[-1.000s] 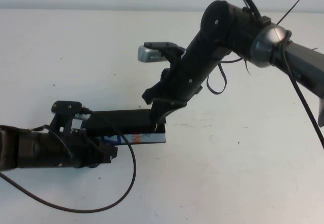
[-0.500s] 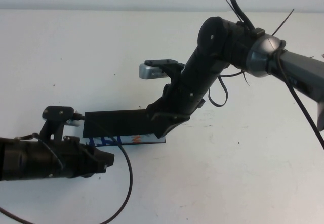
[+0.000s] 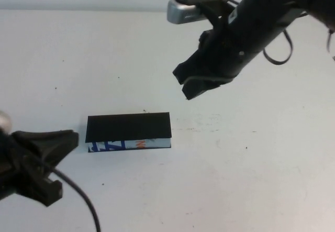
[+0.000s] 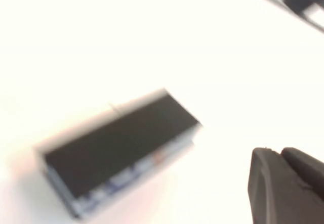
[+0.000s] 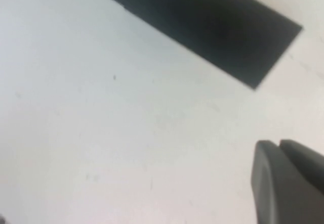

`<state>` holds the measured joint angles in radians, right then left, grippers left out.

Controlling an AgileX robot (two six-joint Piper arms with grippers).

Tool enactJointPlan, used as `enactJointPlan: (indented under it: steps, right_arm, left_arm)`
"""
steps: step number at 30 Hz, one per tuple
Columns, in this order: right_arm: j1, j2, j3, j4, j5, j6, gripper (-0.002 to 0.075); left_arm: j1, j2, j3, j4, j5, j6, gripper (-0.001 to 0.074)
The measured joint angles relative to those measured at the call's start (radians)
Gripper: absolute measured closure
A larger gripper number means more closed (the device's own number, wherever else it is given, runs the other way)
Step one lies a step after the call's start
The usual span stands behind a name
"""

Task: Return glasses to glasses case

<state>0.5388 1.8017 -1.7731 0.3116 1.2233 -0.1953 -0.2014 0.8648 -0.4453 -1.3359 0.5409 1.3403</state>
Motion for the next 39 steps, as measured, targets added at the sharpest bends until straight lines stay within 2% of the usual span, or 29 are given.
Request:
enactJointPlan:
  steps: [3, 8, 11, 17, 23, 27, 32, 39]
  right_arm:
    - [0.0, -0.136, 0.117, -0.026, 0.004, 0.031, 0.0737]
    - [0.0, -0.413, 0.367, -0.036, -0.046, 0.064, 0.0737]
    - [0.0, -0.596, 0.527, -0.04, -0.085, 0.069, 0.0738]
    - [0.0, -0.929, 0.805, -0.042, -0.151, 0.074, 0.0738]
    - [0.0, -1.302, 1.019, -0.044, -0.311, 0.095, 0.0737]
    - [0.0, -1.459, 1.09, -0.044, -0.344, 0.12, 0.0737]
    - [0.0, -1.539, 1.156, -0.043, -0.379, 0.126, 0.0737]
    - [0.0, -1.544, 1.255, -0.039, -0.548, 0.126, 0.0737]
  left_arm:
    - [0.0, -0.199, 0.002, 0.183, -0.057, -0.181, 0.0735]
    - [0.0, -0.488, 0.01, 0.423, -0.041, -0.44, 0.0735]
    - [0.0, -0.628, 0.044, 0.5, -0.032, -0.516, 0.0735]
    - [0.0, -0.859, 0.177, 0.545, -0.058, -0.546, 0.0735]
    - [0.0, -0.876, 0.325, 0.518, -0.21, -0.549, 0.0735]
    - [0.0, -0.876, 0.393, 0.505, -0.338, -0.549, 0.0735]
    - [0.0, -0.876, 0.463, 0.494, -0.447, -0.549, 0.0735]
    - [0.0, -0.876, 0.472, 0.491, -0.442, -0.549, 0.0735]
